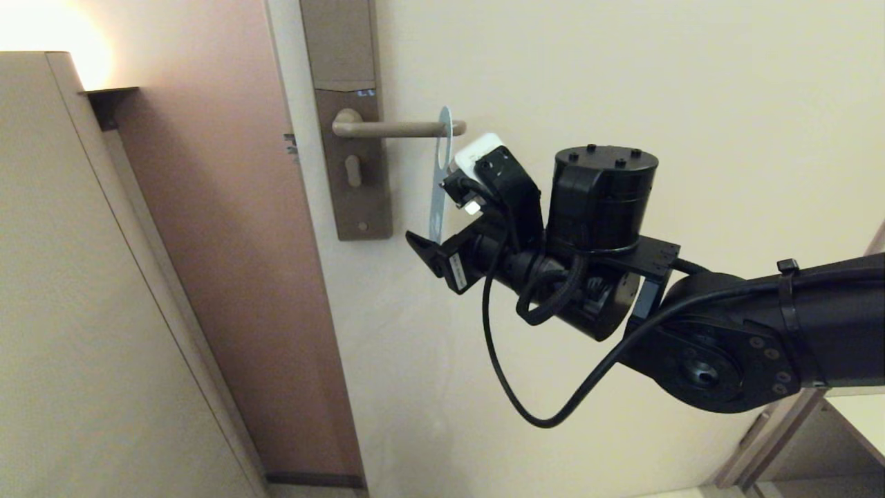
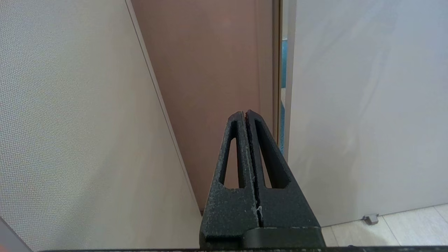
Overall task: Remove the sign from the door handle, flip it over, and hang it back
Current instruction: Hang the sign back with the other side facing out
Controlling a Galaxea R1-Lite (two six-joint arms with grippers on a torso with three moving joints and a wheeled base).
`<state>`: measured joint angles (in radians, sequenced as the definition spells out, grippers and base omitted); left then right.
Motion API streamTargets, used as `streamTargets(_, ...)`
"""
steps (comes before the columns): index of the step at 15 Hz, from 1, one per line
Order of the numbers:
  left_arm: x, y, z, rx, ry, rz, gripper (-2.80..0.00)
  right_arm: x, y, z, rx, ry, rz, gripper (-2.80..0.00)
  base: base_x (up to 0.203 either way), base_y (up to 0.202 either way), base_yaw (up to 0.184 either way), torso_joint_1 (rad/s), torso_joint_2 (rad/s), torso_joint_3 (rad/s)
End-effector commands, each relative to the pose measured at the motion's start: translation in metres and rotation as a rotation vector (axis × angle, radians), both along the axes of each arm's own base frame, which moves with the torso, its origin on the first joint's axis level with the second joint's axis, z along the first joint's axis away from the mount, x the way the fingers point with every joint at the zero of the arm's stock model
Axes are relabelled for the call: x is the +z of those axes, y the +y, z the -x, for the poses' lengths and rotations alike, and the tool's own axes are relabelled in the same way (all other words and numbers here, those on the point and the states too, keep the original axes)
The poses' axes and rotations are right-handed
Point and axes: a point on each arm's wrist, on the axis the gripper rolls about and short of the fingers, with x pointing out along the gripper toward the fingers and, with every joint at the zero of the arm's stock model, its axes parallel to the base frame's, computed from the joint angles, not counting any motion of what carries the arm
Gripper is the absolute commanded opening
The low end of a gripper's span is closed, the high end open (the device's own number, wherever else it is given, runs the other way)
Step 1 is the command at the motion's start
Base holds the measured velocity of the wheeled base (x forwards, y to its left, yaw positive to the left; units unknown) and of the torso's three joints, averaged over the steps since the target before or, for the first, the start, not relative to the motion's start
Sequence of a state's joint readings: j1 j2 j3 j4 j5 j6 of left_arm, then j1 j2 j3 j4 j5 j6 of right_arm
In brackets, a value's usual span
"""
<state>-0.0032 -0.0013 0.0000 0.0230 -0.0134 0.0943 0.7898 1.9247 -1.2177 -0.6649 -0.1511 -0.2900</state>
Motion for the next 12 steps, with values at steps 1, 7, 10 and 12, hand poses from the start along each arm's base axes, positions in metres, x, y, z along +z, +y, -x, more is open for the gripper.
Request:
streamTargets(1,0.0,0.0,0.0,0.0,0.001,-0.001,-2.8,0.003,-0.001,0.001,-0.001,-0.008,-0.006,0.0,0.0,0.0,0.0,0.0,0.0,0.0)
streamTargets(7,0.0,0.0,0.0,0.0,0.001,-0.001,-2.8,0.004,-0.008,0.008,0.003,0.018,-0.032,0.0,0.0,0.0,0.0,0.0,0.0,0.0)
streamTargets(10,0.0,0.0,0.0,0.0,0.001,-0.001,-2.8,0.007,-0.01,0.01,0.001,0.019,-0.045,0.0,0.0,0.0,0.0,0.0,0.0,0.0)
streamTargets(12,0.0,0.0,0.0,0.0,0.001,-0.001,-2.8,0.012,-0.014,0.012,0.0,0.011,-0.054,0.0,0.0,0.0,0.0,0.0,0.0,0.0)
